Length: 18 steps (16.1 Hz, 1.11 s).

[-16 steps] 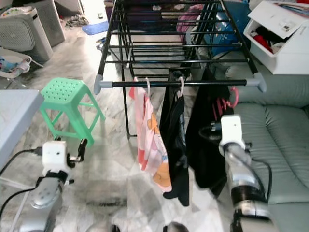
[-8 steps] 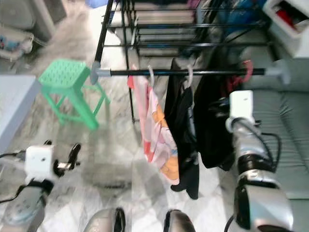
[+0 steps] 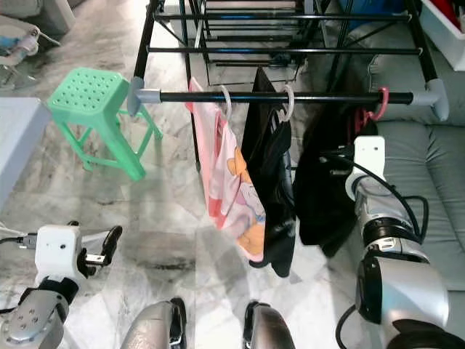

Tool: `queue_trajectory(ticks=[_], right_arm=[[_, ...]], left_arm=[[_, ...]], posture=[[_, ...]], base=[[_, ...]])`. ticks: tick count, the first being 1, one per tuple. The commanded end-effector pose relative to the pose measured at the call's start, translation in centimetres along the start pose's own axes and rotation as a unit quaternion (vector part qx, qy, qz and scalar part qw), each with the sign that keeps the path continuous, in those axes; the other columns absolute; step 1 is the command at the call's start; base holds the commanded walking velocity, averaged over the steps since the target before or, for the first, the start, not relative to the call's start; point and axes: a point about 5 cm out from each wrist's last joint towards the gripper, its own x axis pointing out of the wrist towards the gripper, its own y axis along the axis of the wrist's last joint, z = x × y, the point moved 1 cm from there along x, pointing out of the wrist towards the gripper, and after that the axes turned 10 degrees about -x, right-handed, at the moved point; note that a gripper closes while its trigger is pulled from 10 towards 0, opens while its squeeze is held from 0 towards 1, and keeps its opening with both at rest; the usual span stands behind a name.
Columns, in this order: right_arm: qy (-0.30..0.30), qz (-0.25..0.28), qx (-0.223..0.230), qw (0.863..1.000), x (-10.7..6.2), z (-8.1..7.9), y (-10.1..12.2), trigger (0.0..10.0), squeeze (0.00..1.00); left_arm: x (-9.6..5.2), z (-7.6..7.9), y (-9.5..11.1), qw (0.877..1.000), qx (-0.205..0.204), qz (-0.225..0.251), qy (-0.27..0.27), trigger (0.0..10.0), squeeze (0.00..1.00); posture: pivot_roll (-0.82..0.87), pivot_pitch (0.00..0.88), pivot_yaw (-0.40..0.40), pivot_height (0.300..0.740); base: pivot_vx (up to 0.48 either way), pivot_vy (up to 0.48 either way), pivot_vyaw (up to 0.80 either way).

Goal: Hang hanger

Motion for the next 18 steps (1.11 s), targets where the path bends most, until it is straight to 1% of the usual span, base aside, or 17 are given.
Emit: queue_trajectory(ticks=[1,2,3,4,7,9,10,11,12,14,16,18], right_arm=[[0.013,-0.035,0.013,0.999,0.0,-0.6,-2.0,10.0,0.0],[0.018,-0.031,0.029,0.999,0.0,-0.9,-2.1,10.0,1.0],[0.02,-0.016,0.041,0.999,0.0,-1.0,-2.0,10.0,1.0],[0.018,-0.004,0.027,0.999,0.0,-1.0,-1.7,10.0,1.0],[0.003,0.022,0.009,1.0,-0.1,-0.5,-1.3,10.0,1.0],[-0.012,0.048,-0.007,0.999,-0.3,-0.1,-1.0,10.0,1.0],[-0.021,0.064,-0.017,0.998,-0.4,-0.1,-1.0,10.0,1.0],[-0.023,0.071,-0.023,0.997,-0.5,-0.1,-1.0,10.0,1.0],[-0.033,0.081,-0.022,0.996,-0.6,0.1,-0.9,10.0,1.0],[-0.032,0.082,-0.01,0.996,-0.8,0.1,-1.3,10.0,1.0],[-0.038,0.083,0.015,0.996,-1.2,-0.1,-2.1,10.0,1.0],[-0.043,0.082,0.024,0.995,-1.8,-0.5,-3.4,10.0,1.0]], left_arm=[[-0.4,-0.2,-0.1,1.0,0.0,-0.007,0.006,10.0,0.0],[-0.3,-0.1,-0.2,1.0,-0.002,-0.01,0.007,10.0,0.0],[0.0,0.1,-0.4,1.0,-0.005,-0.013,0.006,10.0,0.0],[0.4,0.3,-0.5,1.0,-0.006,-0.013,0.005,10.0,0.0],[2.0,0.5,-0.7,1.0,-0.007,-0.006,0.003,10.0,0.0],[3.2,0.8,-0.6,1.0,-0.01,0.003,0.001,10.0,0.0],[3.9,1.1,-0.5,1.0,-0.01,0.01,-0.002,10.0,0.0],[4.2,1.2,-0.5,1.0,-0.01,0.013,-0.003,10.0,0.0],[5.3,1.5,-0.3,1.0,-0.015,0.021,-0.001,10.0,0.0],[6.7,1.8,0.1,0.999,-0.018,0.035,-0.003,10.0,0.0],[7.4,1.9,0.1,0.999,-0.017,0.044,0.001,10.0,0.0],[7.8,1.9,0.0,0.999,-0.02,0.051,0.005,10.0,0.0]], posture=[[0.09,0.256,0.023,0.74],[0.09,0.249,0.024,0.74],[0.08,0.235,0.027,0.74],[0.08,0.219,0.028,0.74],[0.05,0.166,0.029,0.74],[0.03,0.131,0.033,0.74],[0.01,0.098,0.042,0.74],[0.01,0.098,0.042,0.74],[0.0,0.053,0.041,0.74],[-0.02,0.011,0.031,0.74],[-0.02,0.0,0.019,0.74],[-0.03,0.0,0.008,0.74]], base=[[0.0,0.0,0.0],[0.0,0.0,0.0],[0.0,0.0,0.0],[0.0,0.0,0.0],[0.0,0.0,0.0],[0.0,0.0,0.0],[0.0,0.0,0.0],[0.0,0.0,0.0],[0.0,0.0,0.0],[0.0,0.0,0.0],[0.0,0.0,0.0],[0.0,0.0,0.0]])
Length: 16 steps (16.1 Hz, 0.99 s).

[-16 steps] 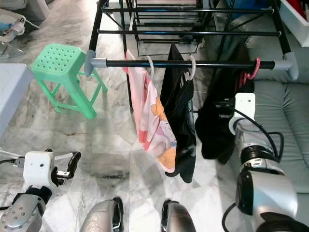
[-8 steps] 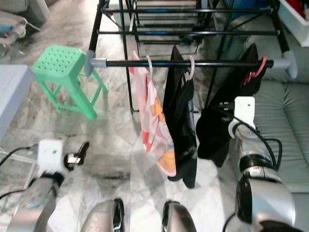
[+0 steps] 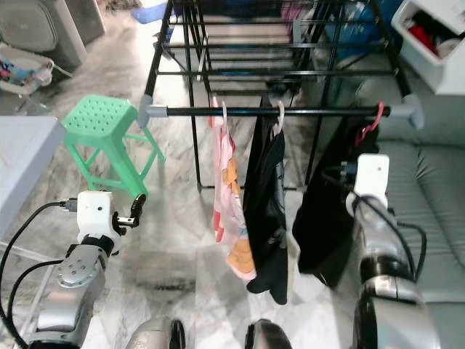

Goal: Hang hanger

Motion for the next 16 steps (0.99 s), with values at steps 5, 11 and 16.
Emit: queue_trajectory(ticks=[5,11,16], right_arm=[[-0.036,0.083,-0.007,0.996,-3.2,0.1,-0.4,10.0,1.0],[0.026,0.16,0.039,0.986,-8.6,-2.9,-0.6,10.0,1.0],[0.075,0.133,0.042,0.987,-11.6,-6.0,-2.5,10.0,1.0]], left_arm=[[0.3,-0.5,-0.5,1.0,-0.013,0.008,0.024,10.0,0.0],[-0.2,-0.2,0.0,0.999,-0.024,0.023,0.003,10.0,0.0],[-1.1,-0.5,-0.7,0.999,-0.035,0.016,-0.005,10.0,0.0]], posture=[[-0.06,0.0,0.02,0.74],[-0.07,0.0,0.021,0.74],[-0.06,0.0,0.017,0.74]], base=[[0.0,0.0,0.0],[0.0,0.0,0.0],[0.0,0.0,0.0]])
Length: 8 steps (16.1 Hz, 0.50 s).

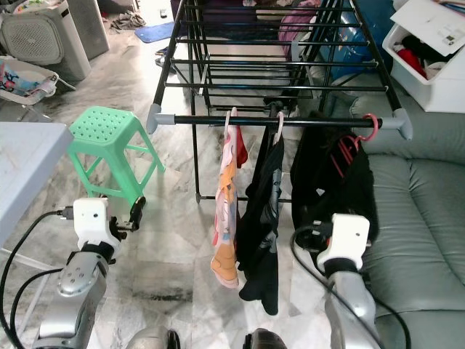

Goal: Hang hanger

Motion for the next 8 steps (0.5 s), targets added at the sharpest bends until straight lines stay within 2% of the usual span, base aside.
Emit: queue_trajectory(ticks=[1,2,4,6,8], right_arm=[[-0.001,0.002,-0.001,1.0,-0.5,-0.54,0.36,10.0,1.0],[-0.003,0.001,0.004,1.0,-0.58,-0.45,0.37,10.0,1.0],[-0.001,0.005,0.009,1.0,-1.15,0.01,0.98,10.0,0.71],[-0.003,0.005,0.009,1.0,-1.06,0.39,1.11,10.0,0.6],[0.003,0.004,0.008,1.0,-1.02,0.19,1.05,10.0,0.6]], left_arm=[[-0.25,-0.25,-0.1,1.0,0.004,0.003,-0.004,10.0,0.0],[-0.29,-0.31,-0.29,1.0,0.005,0.001,-0.004,10.0,0.0],[-0.47,-0.49,-0.6,1.0,0.004,-0.002,-0.001,10.0,0.0],[-0.5,-0.42,-0.61,1.0,0.004,-0.002,-0.005,10.0,0.0],[-0.65,-0.29,-0.64,1.0,0.003,-0.003,-0.019,10.0,0.0]], posture=[[-0.06,0.0,0.017,0.74],[-0.06,0.0,0.013,0.74],[-0.06,0.0,0.014,0.74],[-0.07,0.0,0.012,0.74],[-0.07,0.0,0.012,0.74]], base=[[0.0,0.0,0.0],[0.0,0.0,0.0],[0.0,0.0,0.0],[0.0,0.0,0.0],[0.0,0.0,0.0]])
